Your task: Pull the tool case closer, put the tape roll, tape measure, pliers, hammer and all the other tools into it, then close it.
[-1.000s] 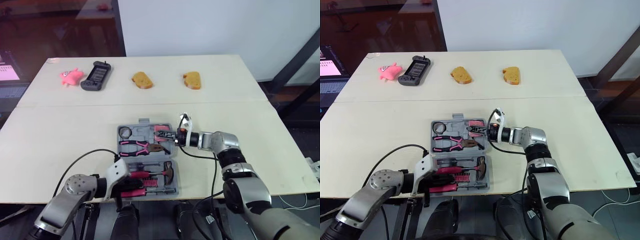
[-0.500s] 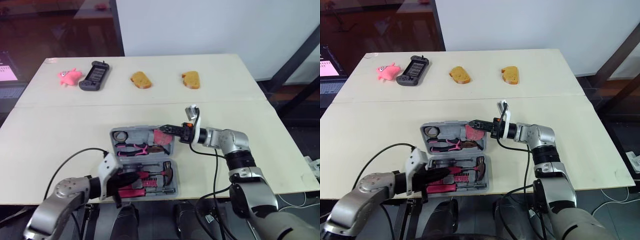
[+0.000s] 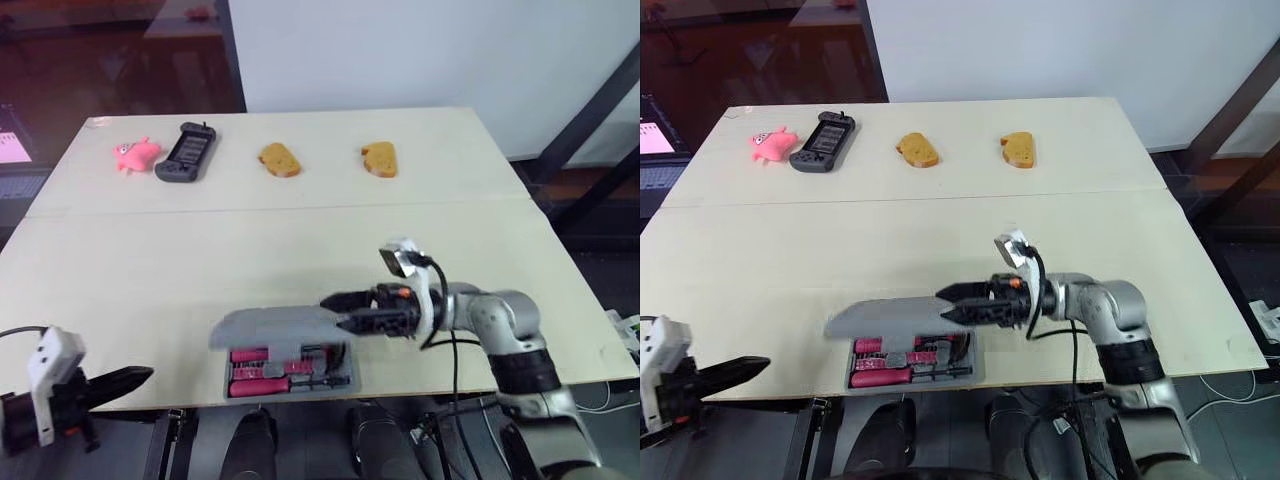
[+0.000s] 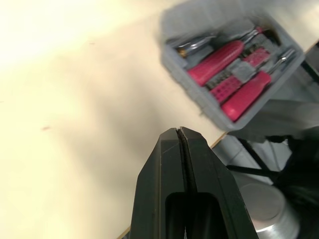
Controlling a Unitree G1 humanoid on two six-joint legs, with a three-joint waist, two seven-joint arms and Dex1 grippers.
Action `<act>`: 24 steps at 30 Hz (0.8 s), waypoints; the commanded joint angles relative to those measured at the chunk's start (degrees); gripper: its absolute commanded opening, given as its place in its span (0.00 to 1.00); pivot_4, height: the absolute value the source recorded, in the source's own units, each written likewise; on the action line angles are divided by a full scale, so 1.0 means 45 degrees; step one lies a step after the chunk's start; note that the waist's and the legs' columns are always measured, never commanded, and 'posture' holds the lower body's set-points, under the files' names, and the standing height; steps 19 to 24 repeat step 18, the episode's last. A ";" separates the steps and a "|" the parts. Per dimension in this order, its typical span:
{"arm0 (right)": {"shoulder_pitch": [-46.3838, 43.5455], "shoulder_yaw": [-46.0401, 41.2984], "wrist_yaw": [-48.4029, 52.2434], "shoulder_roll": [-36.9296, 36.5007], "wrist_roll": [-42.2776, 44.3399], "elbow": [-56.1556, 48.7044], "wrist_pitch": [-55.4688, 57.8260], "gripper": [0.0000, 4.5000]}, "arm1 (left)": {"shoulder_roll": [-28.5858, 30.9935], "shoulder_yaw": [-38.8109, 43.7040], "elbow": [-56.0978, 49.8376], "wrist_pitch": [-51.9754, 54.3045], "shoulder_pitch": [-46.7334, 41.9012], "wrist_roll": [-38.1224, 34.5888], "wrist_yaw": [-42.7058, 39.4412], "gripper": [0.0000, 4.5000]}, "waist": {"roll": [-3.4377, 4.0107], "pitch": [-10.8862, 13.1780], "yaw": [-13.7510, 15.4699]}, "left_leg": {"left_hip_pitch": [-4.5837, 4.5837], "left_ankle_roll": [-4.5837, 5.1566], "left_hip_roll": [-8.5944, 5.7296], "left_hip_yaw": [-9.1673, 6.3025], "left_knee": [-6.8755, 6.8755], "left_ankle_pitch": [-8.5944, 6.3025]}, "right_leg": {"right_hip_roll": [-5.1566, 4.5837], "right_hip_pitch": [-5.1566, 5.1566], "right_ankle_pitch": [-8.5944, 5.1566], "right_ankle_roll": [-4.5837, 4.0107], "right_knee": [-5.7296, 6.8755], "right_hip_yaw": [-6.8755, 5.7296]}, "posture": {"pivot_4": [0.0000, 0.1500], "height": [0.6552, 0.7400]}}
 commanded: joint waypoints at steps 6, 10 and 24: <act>0.2086 -0.0945 -0.0706 -0.2545 -0.0591 -0.3280 -0.2509 0.99 | 0.0430 -0.0571 0.0479 -0.1101 -0.1986 0.0966 0.0518 0.00 | -0.0009 -0.0002 0.0153 | 0.0000 -0.0001 0.0001 0.0021 -0.0002 0.0000 | -0.0004 -0.0010 0.0004 -0.0001 -0.0006 0.0009 | 1.00 1.00; 0.3270 -0.1593 -0.1137 -0.3933 -0.2121 -0.3520 -0.4846 0.99 | 0.0358 -0.1640 0.0549 -0.1996 -0.2992 0.1847 0.0828 0.00 | -0.0025 0.0001 0.0212 | -0.0001 0.0000 0.0001 0.0022 -0.0013 0.0000 | -0.0003 -0.0011 0.0002 0.0001 -0.0017 0.0009 | 1.00 1.00; 0.4696 -0.3318 -0.1857 -0.5043 -0.2980 -0.3735 -0.7043 0.99 | 0.0946 -0.2140 0.2424 -0.2815 -0.4931 0.2331 0.0569 0.00 | -0.0033 -0.0001 0.0178 | 0.0001 0.0001 0.0002 0.0022 0.0000 0.0000 | -0.0002 0.0000 0.0006 0.0003 -0.0014 0.0010 | 1.00 1.00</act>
